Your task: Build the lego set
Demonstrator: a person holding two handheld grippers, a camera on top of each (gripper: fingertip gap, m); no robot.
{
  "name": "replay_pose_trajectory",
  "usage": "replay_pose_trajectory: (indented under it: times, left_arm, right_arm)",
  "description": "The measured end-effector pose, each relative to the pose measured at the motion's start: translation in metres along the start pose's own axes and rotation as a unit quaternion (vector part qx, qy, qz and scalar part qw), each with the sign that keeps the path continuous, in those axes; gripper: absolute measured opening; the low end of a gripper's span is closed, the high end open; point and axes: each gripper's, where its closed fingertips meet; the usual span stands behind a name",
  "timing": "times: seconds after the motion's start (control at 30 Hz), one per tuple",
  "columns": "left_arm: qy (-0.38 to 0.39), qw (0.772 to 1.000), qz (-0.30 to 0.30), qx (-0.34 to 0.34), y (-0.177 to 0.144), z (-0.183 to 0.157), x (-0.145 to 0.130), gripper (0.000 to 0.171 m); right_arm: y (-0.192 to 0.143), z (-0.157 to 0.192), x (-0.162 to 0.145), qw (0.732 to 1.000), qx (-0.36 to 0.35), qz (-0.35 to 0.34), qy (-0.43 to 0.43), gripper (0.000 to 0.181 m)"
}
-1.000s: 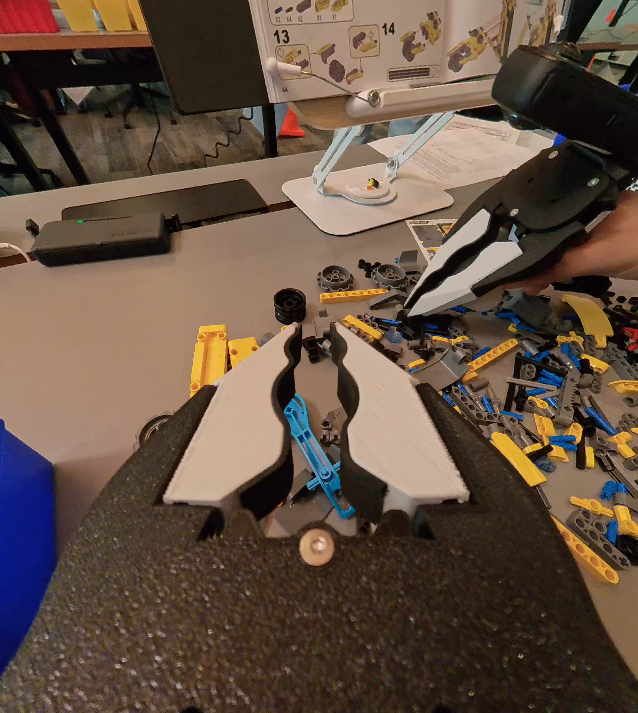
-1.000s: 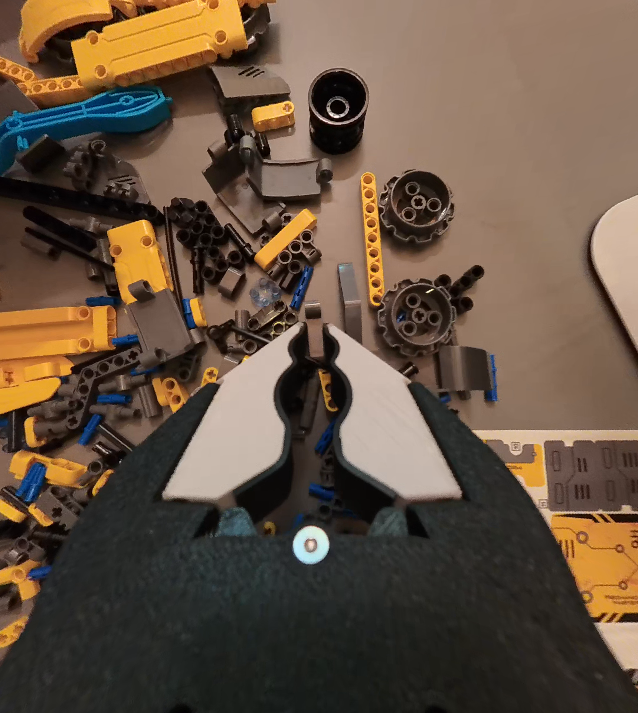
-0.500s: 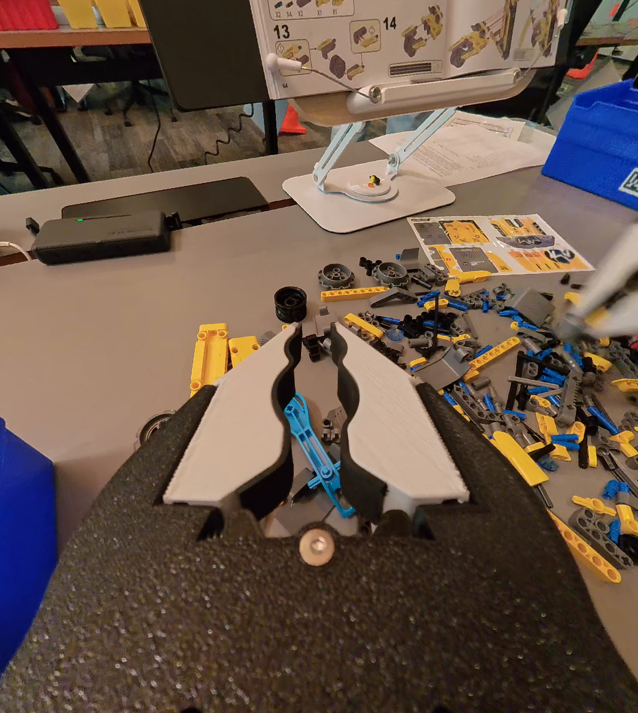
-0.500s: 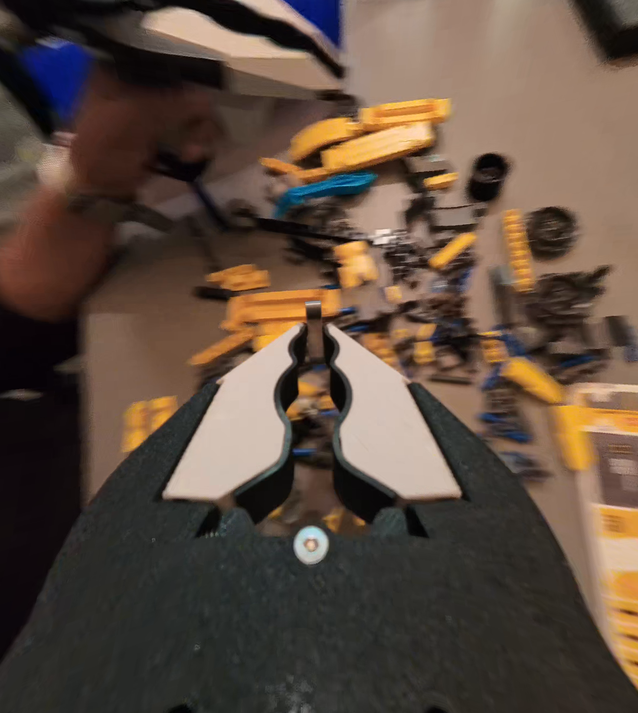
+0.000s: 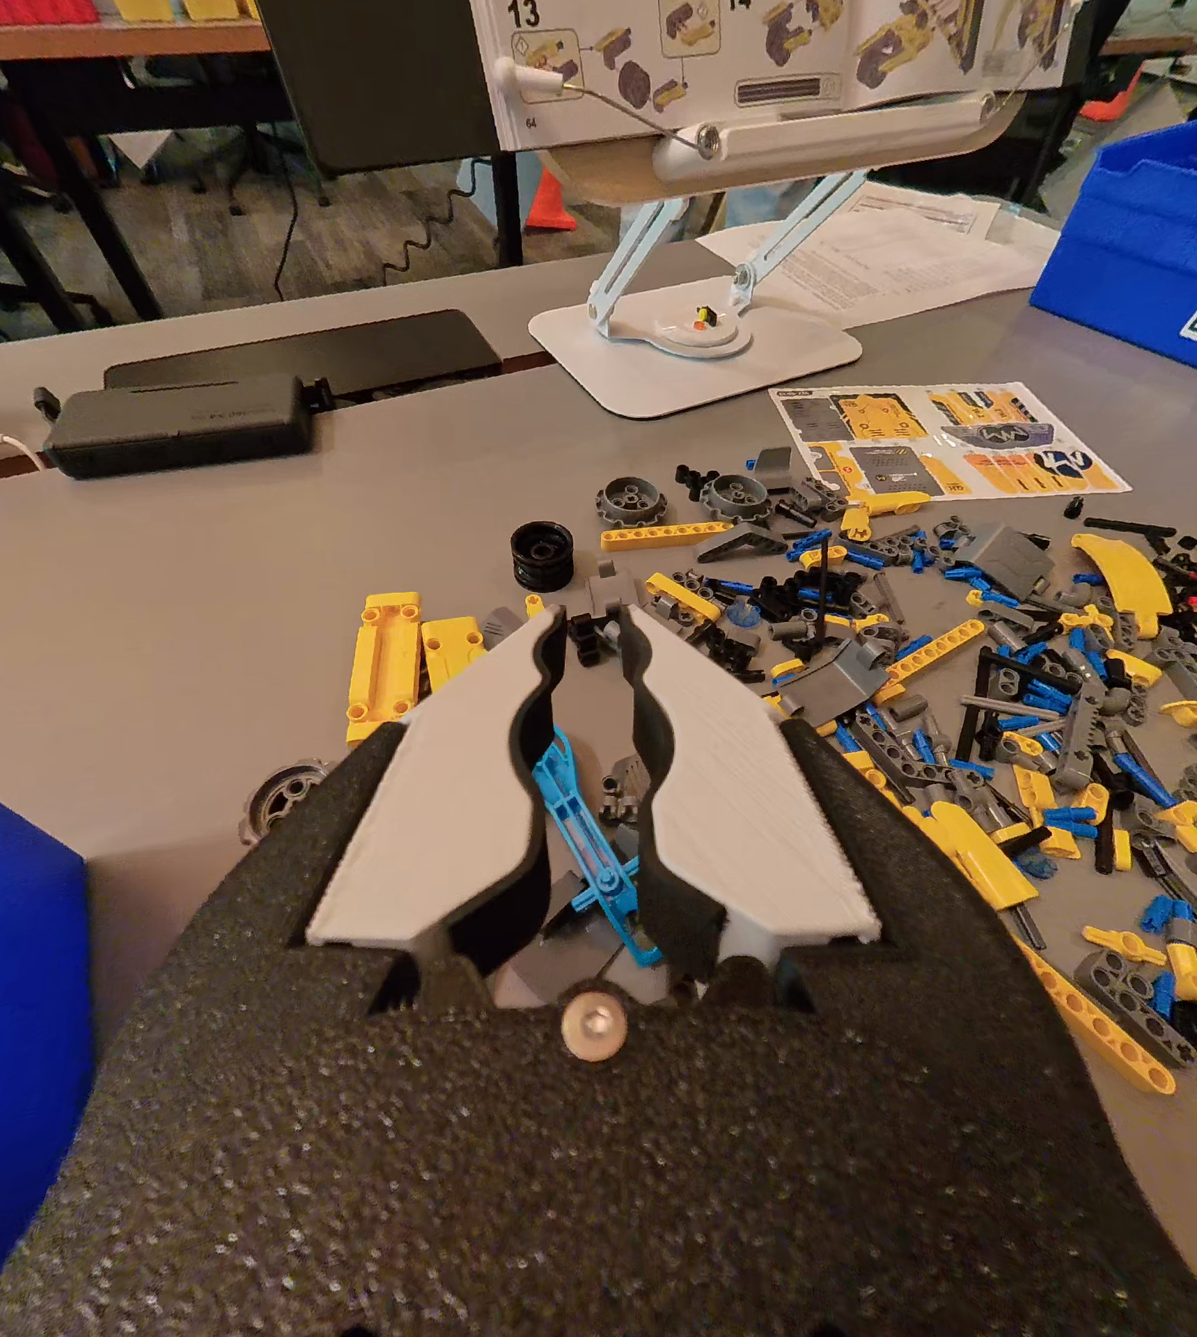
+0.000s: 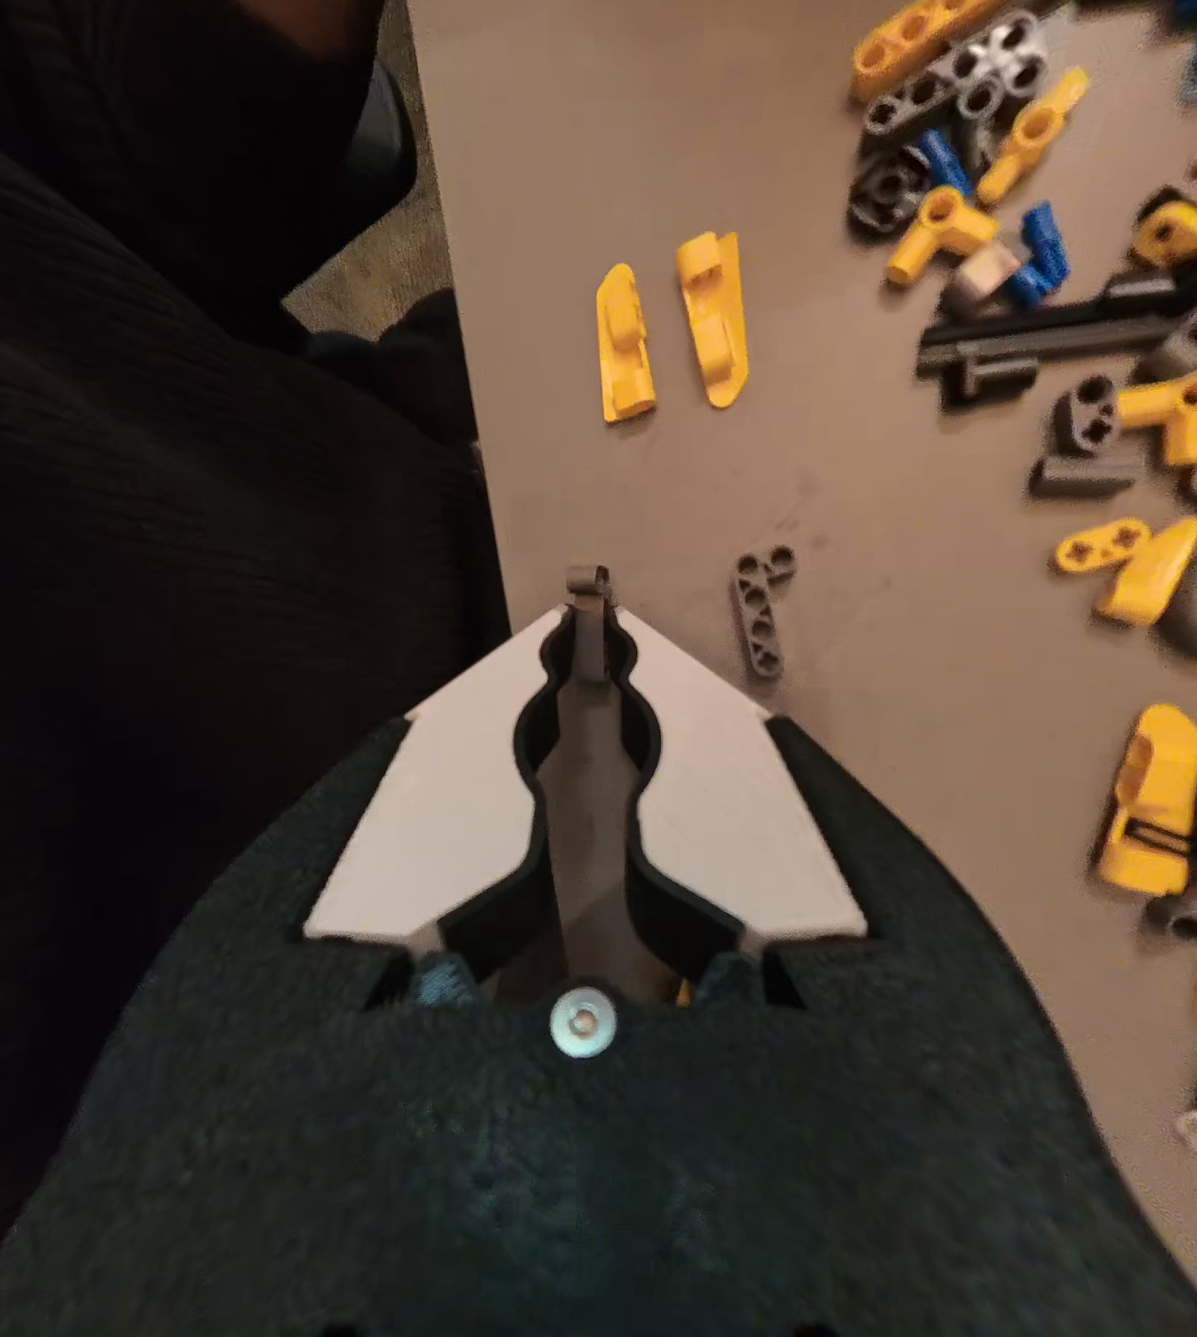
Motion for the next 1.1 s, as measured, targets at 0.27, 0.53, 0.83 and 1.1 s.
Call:
replay_pose_trajectory:
  times: [0.27, 0.53, 0.83, 1.1]
  left_arm:
    - [0.009, 1.0, 0.011, 0.006, 0.004, -0.001, -0.005, 0.014]
    - [0.012, 1.0, 0.015, 0.01, 0.005, 0.0, -0.006, 0.014]
    - [0.014, 1.0, 0.018, 0.013, 0.005, 0.001, -0.008, 0.014]
    - [0.013, 1.0, 0.017, 0.013, 0.005, 0.002, -0.008, 0.014]
  right_arm:
    - [-0.01, -0.016, -0.01, 0.996, -0.024, -0.05, 0.064, 0.015]
    - [-0.026, -0.01, 0.006, 0.993, -0.048, -0.11, 0.011, 0.015]
    - [-0.014, -0.012, 0.003, 0.991, -0.1, -0.059, -0.059, 0.014]
    - [-0.006, -0.013, 0.002, 0.993, -0.093, -0.043, -0.055, 0.008]
Point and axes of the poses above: each gripper's, where its closed fingertips meet, y out along the fingers, x out of its top, z = x × y across the jaws, and after that the axes turned 10 degrees about -y, right-handed
